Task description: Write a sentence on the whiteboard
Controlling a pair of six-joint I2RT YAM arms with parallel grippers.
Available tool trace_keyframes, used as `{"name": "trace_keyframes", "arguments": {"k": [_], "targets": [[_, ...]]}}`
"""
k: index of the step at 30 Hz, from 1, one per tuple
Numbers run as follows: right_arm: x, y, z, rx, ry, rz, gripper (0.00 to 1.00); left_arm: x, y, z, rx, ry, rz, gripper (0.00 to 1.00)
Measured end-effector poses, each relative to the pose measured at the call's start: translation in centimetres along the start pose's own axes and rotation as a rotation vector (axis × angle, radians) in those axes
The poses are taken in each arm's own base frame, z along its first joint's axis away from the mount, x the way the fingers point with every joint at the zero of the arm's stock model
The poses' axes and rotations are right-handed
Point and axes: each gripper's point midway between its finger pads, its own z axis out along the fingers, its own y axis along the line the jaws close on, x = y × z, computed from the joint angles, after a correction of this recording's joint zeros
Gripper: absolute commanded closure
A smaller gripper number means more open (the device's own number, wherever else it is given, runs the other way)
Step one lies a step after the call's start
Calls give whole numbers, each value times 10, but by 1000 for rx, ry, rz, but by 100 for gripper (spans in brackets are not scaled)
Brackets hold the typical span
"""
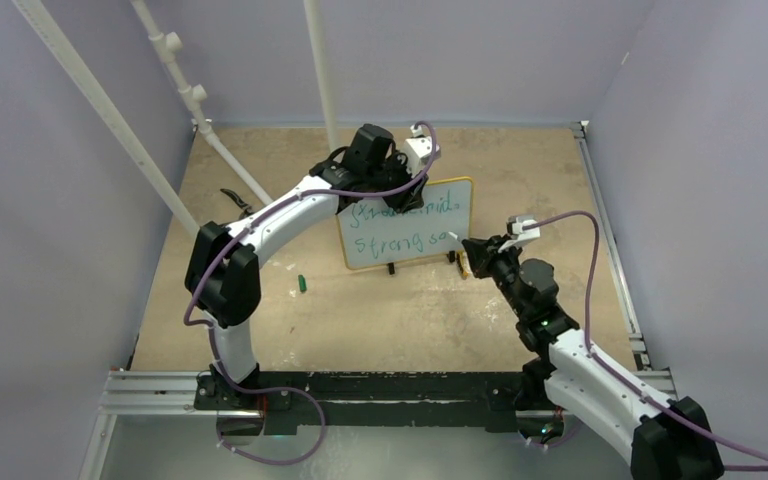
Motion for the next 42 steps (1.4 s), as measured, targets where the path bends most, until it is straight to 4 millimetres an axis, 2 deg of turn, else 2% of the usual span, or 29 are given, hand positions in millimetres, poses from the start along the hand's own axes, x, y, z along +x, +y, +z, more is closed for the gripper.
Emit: {"name": "trace_keyframes", "arguments": {"k": [11, 21, 42], "targets": [[25, -12, 6, 60, 78, 7, 100, -1, 0, 0, -5, -8, 0, 100], [20, -15, 8, 79, 55, 7, 100, -1, 0, 0, -4, -8, 0, 100], [28, -17, 13, 81, 74, -11, 100, -1, 0, 0, -3, -8, 0, 100]]}}
